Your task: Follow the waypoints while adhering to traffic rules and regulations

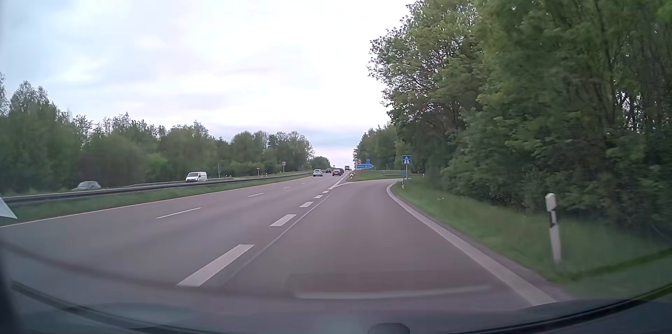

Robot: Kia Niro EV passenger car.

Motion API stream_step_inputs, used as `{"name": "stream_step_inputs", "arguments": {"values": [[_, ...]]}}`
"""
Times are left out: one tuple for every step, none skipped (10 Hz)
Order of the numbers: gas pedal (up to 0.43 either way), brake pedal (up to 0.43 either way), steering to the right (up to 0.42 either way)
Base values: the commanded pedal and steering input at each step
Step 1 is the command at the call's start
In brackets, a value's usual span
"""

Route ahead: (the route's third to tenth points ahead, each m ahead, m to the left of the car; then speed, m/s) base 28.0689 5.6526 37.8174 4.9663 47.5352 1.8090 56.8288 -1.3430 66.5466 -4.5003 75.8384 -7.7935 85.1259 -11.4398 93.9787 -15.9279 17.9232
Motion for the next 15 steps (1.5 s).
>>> {"name": "stream_step_inputs", "arguments": {"values": [[0.039,0.0,0.0],[0.039,0.0,0.0],[0.039,0.0,0.0],[0.028,0.0,0.0],[0.028,0.0,0.0],[0.028,0.0,0.001],[0.02,0.0,0.002],[0.02,0.0,0.006],[0.02,0.0,0.007],[0.02,0.0,0.008],[0.02,0.0,0.008],[0.02,0.0,0.008],[0.02,0.0,0.008],[0.02,0.0,0.012],[0.02,0.0,0.015]]}}
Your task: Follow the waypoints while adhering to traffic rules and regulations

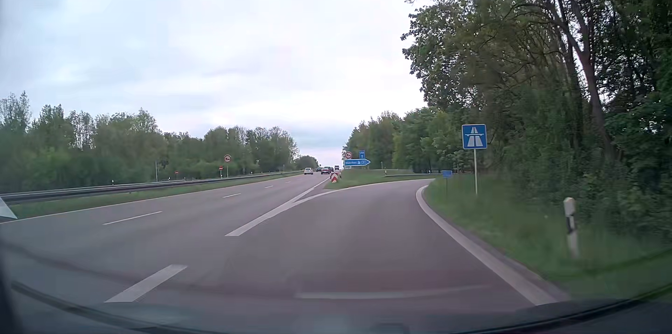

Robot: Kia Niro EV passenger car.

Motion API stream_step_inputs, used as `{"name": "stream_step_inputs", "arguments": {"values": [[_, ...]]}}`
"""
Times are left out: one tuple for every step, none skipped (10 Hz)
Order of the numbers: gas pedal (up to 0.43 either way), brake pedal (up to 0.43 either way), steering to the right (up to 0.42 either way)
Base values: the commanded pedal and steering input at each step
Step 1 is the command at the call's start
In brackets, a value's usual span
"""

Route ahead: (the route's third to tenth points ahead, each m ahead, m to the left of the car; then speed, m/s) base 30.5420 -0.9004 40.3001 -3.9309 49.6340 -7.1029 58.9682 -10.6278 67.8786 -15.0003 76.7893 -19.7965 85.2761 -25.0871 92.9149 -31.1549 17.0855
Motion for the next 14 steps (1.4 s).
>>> {"name": "stream_step_inputs", "arguments": {"values": [[0.028,0.0,0.015],[0.059,0.0,0.016],[0.079,0.0,0.019],[0.079,0.0,0.024],[0.079,0.0,0.03],[0.079,0.0,0.034],[0.087,0.0,0.034],[0.087,0.0,0.034],[0.087,0.0,0.034],[0.087,0.0,0.035],[0.098,0.0,0.036],[0.11,0.0,0.036],[0.11,0.0,0.036],[0.11,0.0,0.036]]}}
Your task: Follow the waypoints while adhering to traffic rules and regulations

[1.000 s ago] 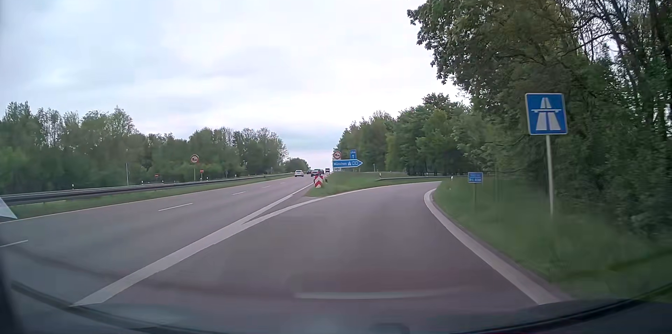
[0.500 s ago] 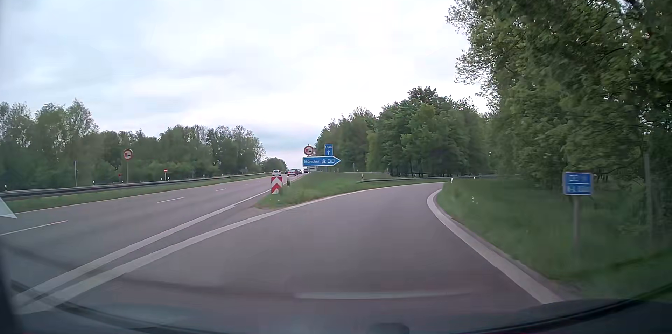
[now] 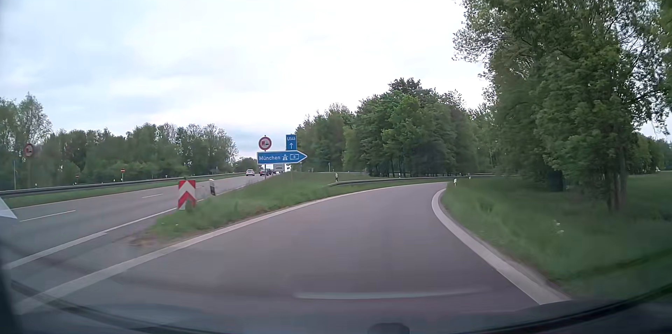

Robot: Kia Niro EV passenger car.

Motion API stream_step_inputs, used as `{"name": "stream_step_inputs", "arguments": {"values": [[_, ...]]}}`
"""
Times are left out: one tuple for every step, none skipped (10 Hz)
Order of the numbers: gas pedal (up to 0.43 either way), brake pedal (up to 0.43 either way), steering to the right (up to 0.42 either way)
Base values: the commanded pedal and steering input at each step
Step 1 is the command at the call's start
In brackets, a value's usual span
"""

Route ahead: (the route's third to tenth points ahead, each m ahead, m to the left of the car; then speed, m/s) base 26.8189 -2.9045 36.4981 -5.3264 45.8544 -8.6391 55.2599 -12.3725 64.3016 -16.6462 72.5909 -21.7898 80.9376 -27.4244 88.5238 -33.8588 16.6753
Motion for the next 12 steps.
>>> {"name": "stream_step_inputs", "arguments": {"values": [[0.118,0.0,0.035],[0.118,0.0,0.034],[0.13,0.0,0.034],[0.13,0.0,0.034],[0.13,0.0,0.034],[0.13,0.0,0.034],[0.13,0.0,0.035],[0.13,0.0,0.037],[0.13,0.0,0.037],[0.13,0.0,0.037],[0.13,0.0,0.039],[0.138,0.0,0.04]]}}
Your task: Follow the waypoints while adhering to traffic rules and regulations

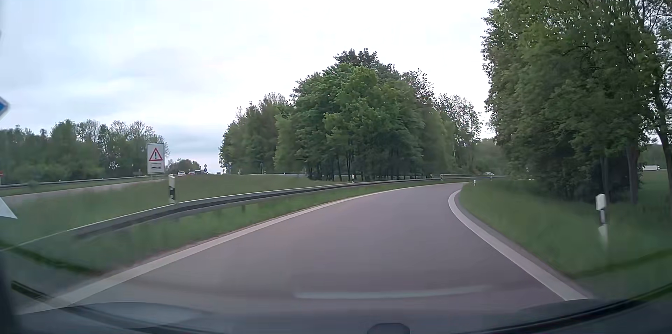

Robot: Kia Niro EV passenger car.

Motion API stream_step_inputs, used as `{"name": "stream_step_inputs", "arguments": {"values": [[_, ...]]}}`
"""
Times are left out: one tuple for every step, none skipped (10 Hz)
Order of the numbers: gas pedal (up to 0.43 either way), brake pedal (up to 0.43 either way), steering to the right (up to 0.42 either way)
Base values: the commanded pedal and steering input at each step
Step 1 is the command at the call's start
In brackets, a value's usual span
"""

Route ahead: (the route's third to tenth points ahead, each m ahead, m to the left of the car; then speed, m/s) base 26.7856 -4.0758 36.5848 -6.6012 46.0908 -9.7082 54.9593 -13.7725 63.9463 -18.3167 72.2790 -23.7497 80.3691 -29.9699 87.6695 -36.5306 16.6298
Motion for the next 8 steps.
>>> {"name": "stream_step_inputs", "arguments": {"values": [[0.169,0.0,0.042],[0.177,0.0,0.042],[0.177,0.0,0.044],[0.177,0.0,0.045],[0.177,0.0,0.048],[0.177,0.0,0.051],[0.177,0.0,0.051],[0.177,0.0,0.051]]}}
